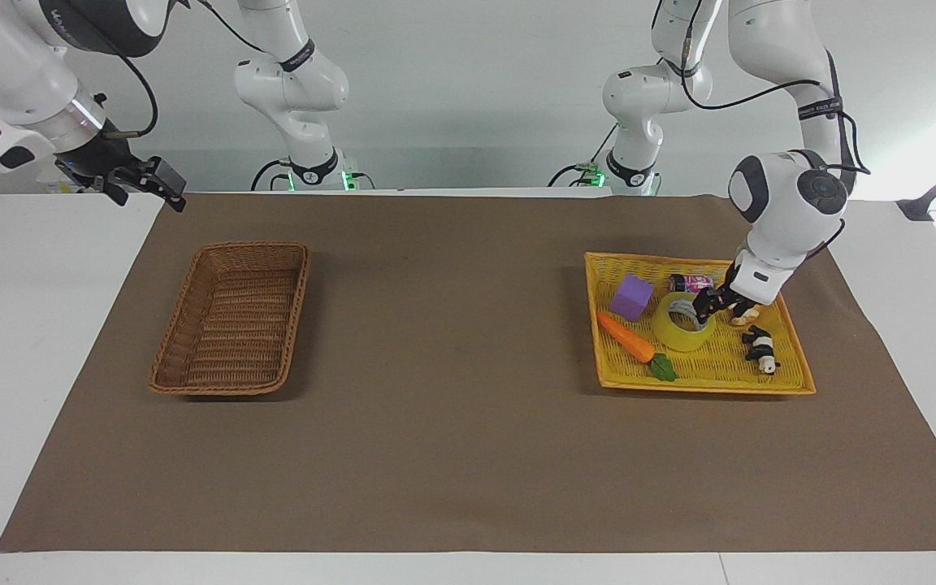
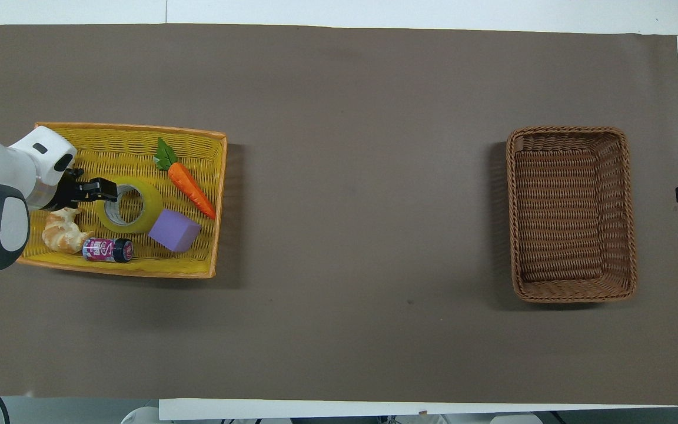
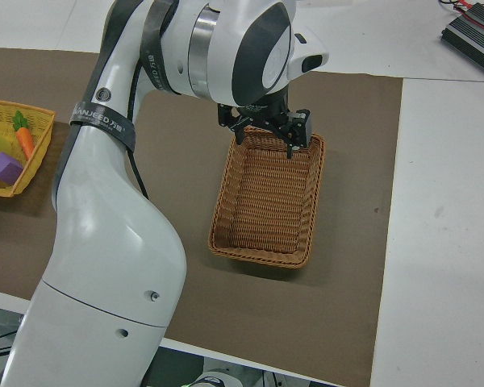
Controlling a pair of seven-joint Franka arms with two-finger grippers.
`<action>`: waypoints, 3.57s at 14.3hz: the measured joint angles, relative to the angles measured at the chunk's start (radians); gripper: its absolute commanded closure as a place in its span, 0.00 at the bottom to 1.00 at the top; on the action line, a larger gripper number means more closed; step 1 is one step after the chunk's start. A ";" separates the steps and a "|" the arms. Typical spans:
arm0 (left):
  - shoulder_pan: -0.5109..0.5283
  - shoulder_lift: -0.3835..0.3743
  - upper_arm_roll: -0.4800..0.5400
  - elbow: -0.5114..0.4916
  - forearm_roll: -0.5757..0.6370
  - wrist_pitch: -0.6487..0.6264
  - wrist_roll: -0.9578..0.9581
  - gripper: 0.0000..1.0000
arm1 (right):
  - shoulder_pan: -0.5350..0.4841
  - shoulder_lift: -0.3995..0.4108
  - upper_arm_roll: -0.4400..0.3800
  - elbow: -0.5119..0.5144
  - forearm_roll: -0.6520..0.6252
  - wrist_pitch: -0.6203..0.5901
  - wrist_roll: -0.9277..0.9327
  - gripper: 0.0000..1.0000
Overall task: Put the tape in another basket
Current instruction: 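Reach the left gripper into the yellow basket and grasp the tape roll, then lift the tape with the left gripper while the right gripper approaches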
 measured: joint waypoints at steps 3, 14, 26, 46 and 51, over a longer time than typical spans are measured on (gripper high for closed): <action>-0.002 0.005 -0.003 -0.020 -0.001 0.004 -0.027 0.62 | 0.000 0.000 0.000 0.000 0.000 0.000 0.000 0.00; -0.015 0.019 -0.006 -0.084 -0.001 0.099 -0.091 1.00 | 0.000 0.000 0.000 0.000 0.000 0.000 0.000 0.00; -0.129 0.013 -0.016 0.409 -0.194 -0.360 -0.231 1.00 | -0.016 0.000 -0.006 0.000 0.000 0.001 -0.001 0.00; -0.522 0.004 -0.048 0.455 -0.513 -0.294 -0.502 1.00 | 0.119 -0.096 0.010 -0.264 0.848 0.195 -0.106 0.00; -0.527 0.004 -0.049 0.455 -0.513 -0.294 -0.502 1.00 | 0.294 -0.110 0.014 -0.383 0.904 0.405 -0.099 0.00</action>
